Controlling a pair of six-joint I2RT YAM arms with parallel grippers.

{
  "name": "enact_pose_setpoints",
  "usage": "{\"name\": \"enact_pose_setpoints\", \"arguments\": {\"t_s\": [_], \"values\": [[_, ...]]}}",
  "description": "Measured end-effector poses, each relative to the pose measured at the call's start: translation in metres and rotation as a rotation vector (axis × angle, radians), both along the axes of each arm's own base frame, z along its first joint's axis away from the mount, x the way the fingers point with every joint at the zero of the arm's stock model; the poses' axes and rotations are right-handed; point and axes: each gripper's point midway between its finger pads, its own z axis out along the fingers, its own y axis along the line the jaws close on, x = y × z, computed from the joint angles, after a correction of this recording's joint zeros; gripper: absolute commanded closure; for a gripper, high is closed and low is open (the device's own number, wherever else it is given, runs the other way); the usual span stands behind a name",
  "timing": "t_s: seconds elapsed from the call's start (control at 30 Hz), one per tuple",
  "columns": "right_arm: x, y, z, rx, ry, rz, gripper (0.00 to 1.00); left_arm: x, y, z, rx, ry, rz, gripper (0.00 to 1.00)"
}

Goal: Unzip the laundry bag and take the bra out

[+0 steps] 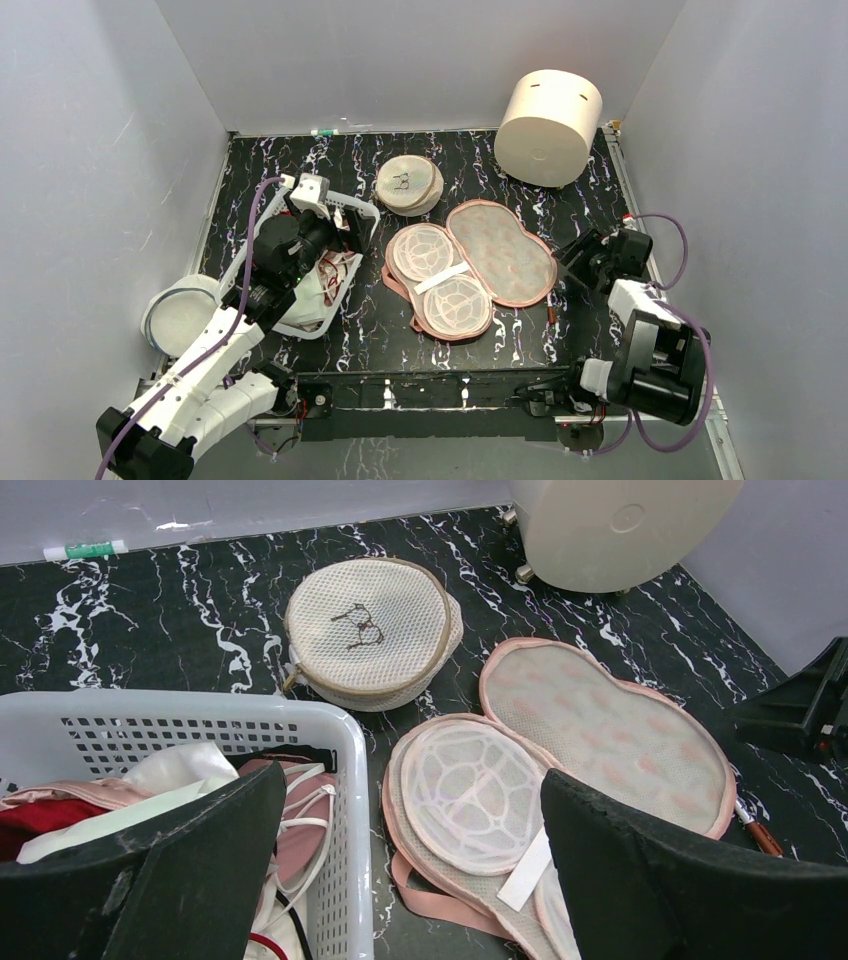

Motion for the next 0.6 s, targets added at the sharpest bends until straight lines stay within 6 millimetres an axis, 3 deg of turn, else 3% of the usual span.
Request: {"name": "enact_pose_setpoints", "arguments": {"t_s": [0.17,0.43,0.6], "values": [[-0.009,0.004,-0.022,0.139,0.028,0.01,0.47,0.0,0.0,0.0,0.001,0.001,0.0,0.02],[0.002,0.018,-0.023,0.251,-0.028,0.076,0.6,0.0,0.0,-0.001,0.002,0.002,-0.001,0.02],[0.003,0.022,-0.028,0.287,-0.046,0.079,0.97,0.0,-0.001,-0.002,0.003,0.005,-0.003,0.02]]}}
